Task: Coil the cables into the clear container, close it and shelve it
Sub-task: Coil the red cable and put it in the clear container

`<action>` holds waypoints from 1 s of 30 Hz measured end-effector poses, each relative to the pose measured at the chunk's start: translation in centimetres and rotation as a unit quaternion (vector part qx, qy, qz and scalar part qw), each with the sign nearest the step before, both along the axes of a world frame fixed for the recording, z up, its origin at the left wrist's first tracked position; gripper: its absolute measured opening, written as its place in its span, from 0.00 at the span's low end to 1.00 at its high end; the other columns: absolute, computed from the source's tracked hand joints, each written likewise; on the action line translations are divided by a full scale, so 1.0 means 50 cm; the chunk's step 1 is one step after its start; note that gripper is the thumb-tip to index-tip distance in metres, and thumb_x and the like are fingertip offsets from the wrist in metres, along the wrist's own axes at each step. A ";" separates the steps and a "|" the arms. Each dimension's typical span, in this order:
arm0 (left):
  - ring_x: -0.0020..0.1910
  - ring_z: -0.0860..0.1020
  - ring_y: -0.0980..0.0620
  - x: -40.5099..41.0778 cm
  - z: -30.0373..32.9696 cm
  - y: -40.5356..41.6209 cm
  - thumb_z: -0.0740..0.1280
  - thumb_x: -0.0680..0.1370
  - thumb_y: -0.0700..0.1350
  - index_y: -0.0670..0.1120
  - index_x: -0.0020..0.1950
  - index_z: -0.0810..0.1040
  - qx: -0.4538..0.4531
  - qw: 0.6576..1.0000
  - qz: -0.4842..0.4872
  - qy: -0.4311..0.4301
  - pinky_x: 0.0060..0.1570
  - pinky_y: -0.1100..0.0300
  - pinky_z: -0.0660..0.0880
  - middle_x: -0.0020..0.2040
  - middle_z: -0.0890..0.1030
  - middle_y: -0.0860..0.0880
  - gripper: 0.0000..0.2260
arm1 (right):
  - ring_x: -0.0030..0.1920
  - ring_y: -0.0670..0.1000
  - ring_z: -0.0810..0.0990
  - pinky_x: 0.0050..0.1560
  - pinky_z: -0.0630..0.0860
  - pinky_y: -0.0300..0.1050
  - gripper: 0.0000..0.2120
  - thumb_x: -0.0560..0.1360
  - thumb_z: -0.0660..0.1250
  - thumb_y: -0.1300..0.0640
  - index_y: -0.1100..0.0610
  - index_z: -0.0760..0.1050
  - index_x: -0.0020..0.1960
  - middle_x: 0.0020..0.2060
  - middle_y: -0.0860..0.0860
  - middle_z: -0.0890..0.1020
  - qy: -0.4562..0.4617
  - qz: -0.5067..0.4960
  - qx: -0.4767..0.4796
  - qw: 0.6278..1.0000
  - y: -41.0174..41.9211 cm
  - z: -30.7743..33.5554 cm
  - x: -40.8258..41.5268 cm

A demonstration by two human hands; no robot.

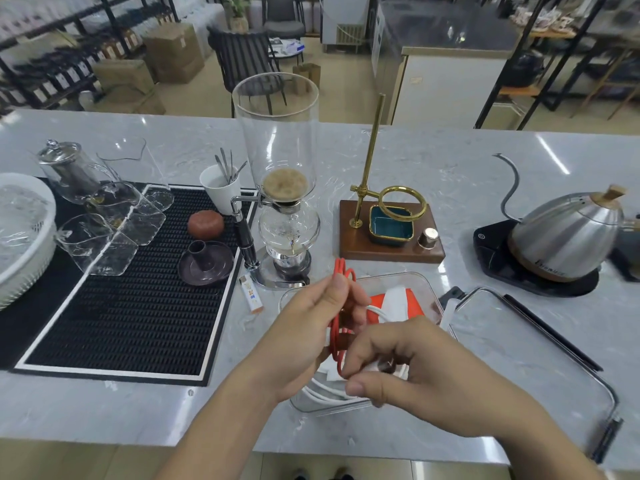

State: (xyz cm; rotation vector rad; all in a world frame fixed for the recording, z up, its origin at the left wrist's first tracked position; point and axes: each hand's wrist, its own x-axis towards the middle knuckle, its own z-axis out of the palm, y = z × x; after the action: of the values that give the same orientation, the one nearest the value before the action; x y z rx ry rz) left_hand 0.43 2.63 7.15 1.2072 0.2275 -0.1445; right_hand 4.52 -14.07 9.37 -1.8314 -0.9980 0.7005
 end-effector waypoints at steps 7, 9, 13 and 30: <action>0.27 0.72 0.47 -0.008 -0.006 -0.012 0.57 0.81 0.54 0.47 0.44 0.79 0.046 0.999 -0.025 0.012 0.29 0.56 0.63 0.36 0.77 0.44 0.16 | 0.31 0.48 0.83 0.34 0.74 0.34 0.07 0.74 0.73 0.63 0.52 0.80 0.46 0.34 0.50 0.85 0.025 -0.097 0.063 0.993 0.016 -0.013 -0.006; 0.26 0.71 0.52 -0.011 -0.003 -0.015 0.56 0.82 0.53 0.51 0.42 0.80 0.045 0.998 -0.029 0.026 0.29 0.57 0.62 0.34 0.77 0.49 0.17 | 0.28 0.43 0.78 0.35 0.71 0.30 0.08 0.71 0.76 0.60 0.49 0.81 0.45 0.30 0.47 0.83 -0.056 -0.130 0.069 0.988 0.025 -0.018 -0.007; 0.26 0.75 0.52 -0.015 0.007 -0.015 0.55 0.83 0.51 0.45 0.47 0.79 -0.002 0.998 -0.042 0.043 0.26 0.62 0.71 0.33 0.79 0.49 0.16 | 0.37 0.43 0.74 0.40 0.67 0.28 0.08 0.66 0.77 0.51 0.48 0.82 0.44 0.34 0.46 0.78 -0.199 -0.194 0.082 0.957 0.036 -0.024 0.001; 0.21 0.56 0.56 -0.016 0.001 0.002 0.56 0.82 0.57 0.50 0.37 0.81 0.000 0.995 -0.011 0.101 0.22 0.66 0.52 0.24 0.56 0.51 0.21 | 0.30 0.48 0.71 0.32 0.69 0.40 0.06 0.72 0.75 0.51 0.49 0.81 0.47 0.28 0.52 0.75 -0.049 -0.189 0.081 0.977 0.052 -0.038 0.016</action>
State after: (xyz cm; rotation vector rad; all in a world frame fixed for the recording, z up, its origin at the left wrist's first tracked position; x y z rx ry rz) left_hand -0.37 2.72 7.23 1.1961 0.3913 -0.2868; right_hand 5.30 -11.47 7.48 -1.8540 -0.7139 0.2906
